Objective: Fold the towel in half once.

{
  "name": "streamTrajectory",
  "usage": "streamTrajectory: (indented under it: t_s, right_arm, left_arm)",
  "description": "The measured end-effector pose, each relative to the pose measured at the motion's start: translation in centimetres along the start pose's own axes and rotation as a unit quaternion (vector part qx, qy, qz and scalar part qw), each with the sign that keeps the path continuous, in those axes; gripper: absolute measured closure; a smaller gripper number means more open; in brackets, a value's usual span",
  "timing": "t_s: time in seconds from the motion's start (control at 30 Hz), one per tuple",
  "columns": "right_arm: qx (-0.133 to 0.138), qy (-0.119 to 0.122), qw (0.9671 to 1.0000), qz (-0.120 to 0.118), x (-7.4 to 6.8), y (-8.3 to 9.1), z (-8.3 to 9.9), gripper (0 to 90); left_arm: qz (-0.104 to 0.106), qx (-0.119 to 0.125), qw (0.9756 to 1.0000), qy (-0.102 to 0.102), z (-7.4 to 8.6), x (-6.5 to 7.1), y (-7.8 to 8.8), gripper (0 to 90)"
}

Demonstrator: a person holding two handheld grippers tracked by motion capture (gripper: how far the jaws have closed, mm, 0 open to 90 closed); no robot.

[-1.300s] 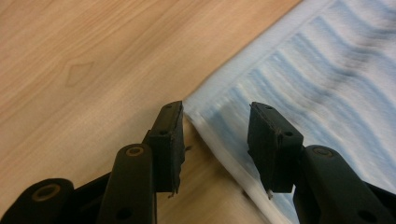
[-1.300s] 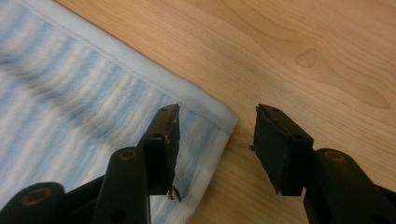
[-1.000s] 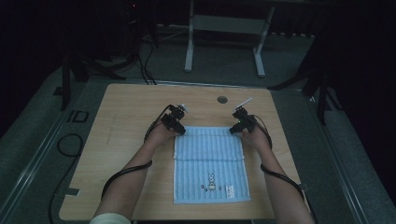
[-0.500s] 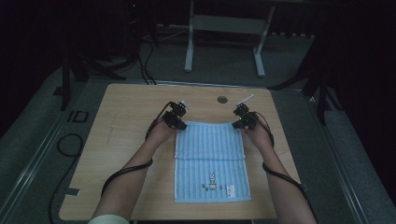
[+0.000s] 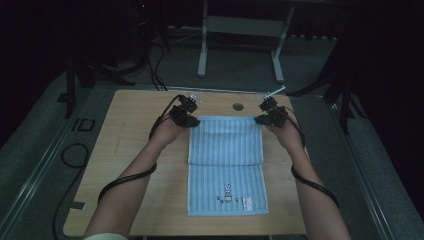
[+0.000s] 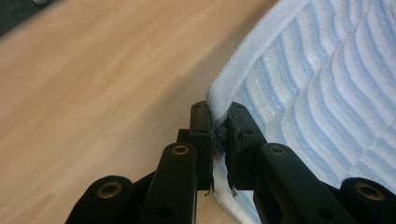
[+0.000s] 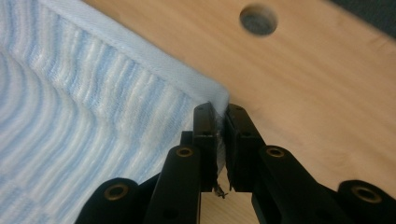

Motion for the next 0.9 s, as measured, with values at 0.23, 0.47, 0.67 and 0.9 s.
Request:
streamTrajectory:
  t_s: [0.23,0.47,0.67,0.9]
  right_arm:
    - [0.036,0.009,0.9992,0.013,0.5,3.7,-3.0,83.6]
    - [0.078,0.031,0.9962,0.022,0.2,8.8,-5.5,83.5]
    - [0.095,0.038,0.9947,0.010,-0.9,9.7,-4.3,83.5]
    - [0.105,0.078,0.9914,-0.006,-3.9,10.1,0.4,83.5]
  left_arm:
    - [-0.022,0.041,0.9988,-0.014,-3.2,-0.7,4.6,81.5]
    - [-0.036,0.068,0.9966,-0.029,-4.9,-0.6,8.8,81.5]
    - [-0.022,0.068,0.9967,-0.037,-3.5,0.4,9.1,81.5]
    - [0.012,0.062,0.9963,-0.059,0.8,3.5,8.6,81.6]
Point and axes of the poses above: each handheld gripper's, and its own axes: y roughly backward along the jaws, z roughly out of its underside, x roughly to its right, the point moved 8 cm from there along -y, roughly forward along the jaws, and after that the axes turned 3 degrees about -y, right-handed, at the moved point
